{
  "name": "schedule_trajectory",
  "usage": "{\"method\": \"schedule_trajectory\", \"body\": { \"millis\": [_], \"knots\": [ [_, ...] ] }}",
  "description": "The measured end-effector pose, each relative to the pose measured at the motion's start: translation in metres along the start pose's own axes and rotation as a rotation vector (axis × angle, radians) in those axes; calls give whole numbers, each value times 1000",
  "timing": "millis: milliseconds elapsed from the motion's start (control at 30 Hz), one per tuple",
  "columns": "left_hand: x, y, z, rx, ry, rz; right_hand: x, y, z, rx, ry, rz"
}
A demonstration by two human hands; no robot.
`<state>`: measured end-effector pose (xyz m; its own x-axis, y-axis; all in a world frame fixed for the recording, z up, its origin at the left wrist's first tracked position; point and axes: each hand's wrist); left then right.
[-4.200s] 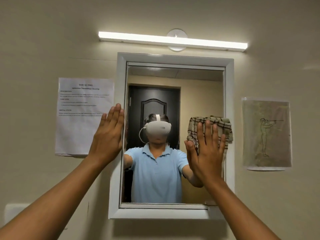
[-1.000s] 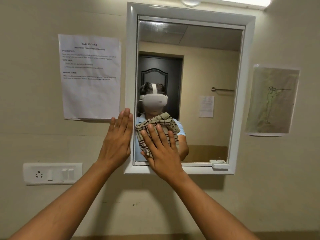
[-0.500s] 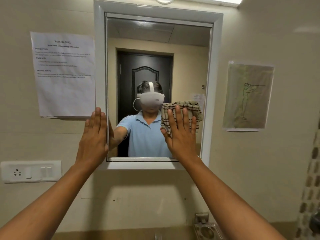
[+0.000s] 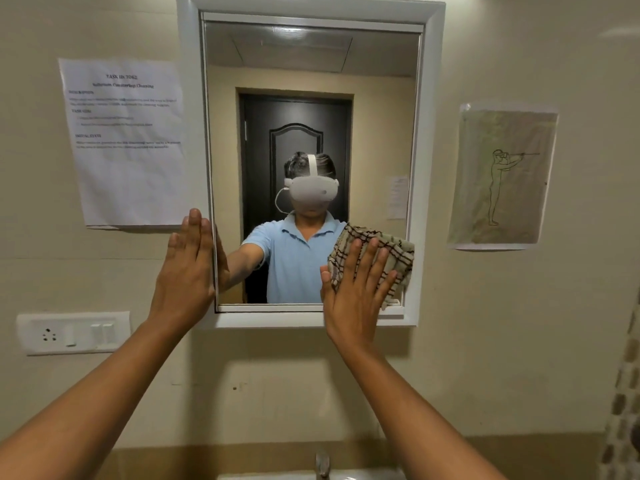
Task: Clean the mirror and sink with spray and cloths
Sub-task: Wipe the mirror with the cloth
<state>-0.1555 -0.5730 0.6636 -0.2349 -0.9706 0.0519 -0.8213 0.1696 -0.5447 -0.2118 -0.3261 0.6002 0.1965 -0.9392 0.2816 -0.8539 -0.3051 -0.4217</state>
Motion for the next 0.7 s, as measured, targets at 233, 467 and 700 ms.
{"method": "schedule_trajectory", "body": {
  "millis": [233,467,700],
  "knots": [
    [35,10,6,93,35,-130,83,20,13,59,-137,0],
    [57,8,13,121,147,-61,171,34,12,86,-278,-6],
    [64,24,34,128,139,54,165,49,45,91,-338,56]
  ]
}}
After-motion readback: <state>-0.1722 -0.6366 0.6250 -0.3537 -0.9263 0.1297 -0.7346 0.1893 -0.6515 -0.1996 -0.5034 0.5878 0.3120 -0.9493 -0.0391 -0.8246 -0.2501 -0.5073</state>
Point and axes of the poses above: each hand's wrist, its own z-axis away from the middle knuckle, its own y-axis out of the palm, x = y × z, and after that the axes turned 7 degrees about x, right-handed
